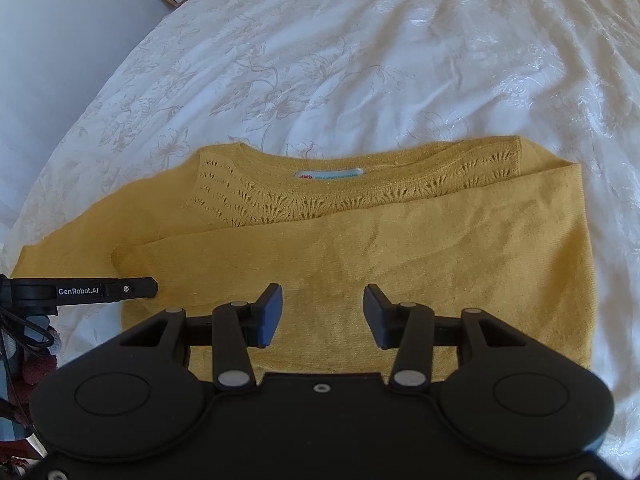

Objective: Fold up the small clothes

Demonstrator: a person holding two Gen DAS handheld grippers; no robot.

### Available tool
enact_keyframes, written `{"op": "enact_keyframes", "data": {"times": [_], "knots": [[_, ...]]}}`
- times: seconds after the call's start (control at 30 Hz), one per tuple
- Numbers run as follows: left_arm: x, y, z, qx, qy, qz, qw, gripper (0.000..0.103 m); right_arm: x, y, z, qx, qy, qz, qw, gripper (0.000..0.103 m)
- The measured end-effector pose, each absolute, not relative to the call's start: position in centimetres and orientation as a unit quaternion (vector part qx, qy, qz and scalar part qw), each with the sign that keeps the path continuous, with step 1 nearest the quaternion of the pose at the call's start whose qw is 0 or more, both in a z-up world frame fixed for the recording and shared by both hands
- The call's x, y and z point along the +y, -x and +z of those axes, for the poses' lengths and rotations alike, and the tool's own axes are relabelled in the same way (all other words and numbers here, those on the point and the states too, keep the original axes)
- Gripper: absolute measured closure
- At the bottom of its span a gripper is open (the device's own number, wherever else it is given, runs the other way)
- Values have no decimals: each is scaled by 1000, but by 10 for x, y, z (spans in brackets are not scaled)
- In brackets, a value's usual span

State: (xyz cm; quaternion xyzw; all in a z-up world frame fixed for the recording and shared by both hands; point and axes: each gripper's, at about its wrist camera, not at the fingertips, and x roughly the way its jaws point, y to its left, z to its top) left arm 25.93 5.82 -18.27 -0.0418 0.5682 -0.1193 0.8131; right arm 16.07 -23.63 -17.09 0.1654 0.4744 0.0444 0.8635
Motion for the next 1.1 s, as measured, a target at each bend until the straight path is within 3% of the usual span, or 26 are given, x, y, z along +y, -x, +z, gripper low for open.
{"op": "enact_keyframes", "data": {"times": [0.3,0.53,0.6,0.67,0.77,1.0,1.1], "knots": [[33,-268,-165,506,-35,-136,851,69,-233,-159,-171,480,-165,49,860,49],[25,-267,-173,501,-87,-177,843,69,-229,-160,-174,483,-169,53,858,49],[27,-265,-171,496,-91,-191,842,73,-228,-160,-174,483,-169,54,857,49],[30,-265,-168,497,-89,-198,840,87,-228,-161,-174,484,-168,55,857,49],[33,-265,-160,507,-87,-189,837,94,-227,-161,-174,484,-168,57,857,49],[76,-265,-139,549,41,-95,829,94,-223,-159,-173,482,-170,61,858,49],[90,-269,-153,566,22,-18,824,94,-218,-158,-173,485,-166,66,856,49]]}}
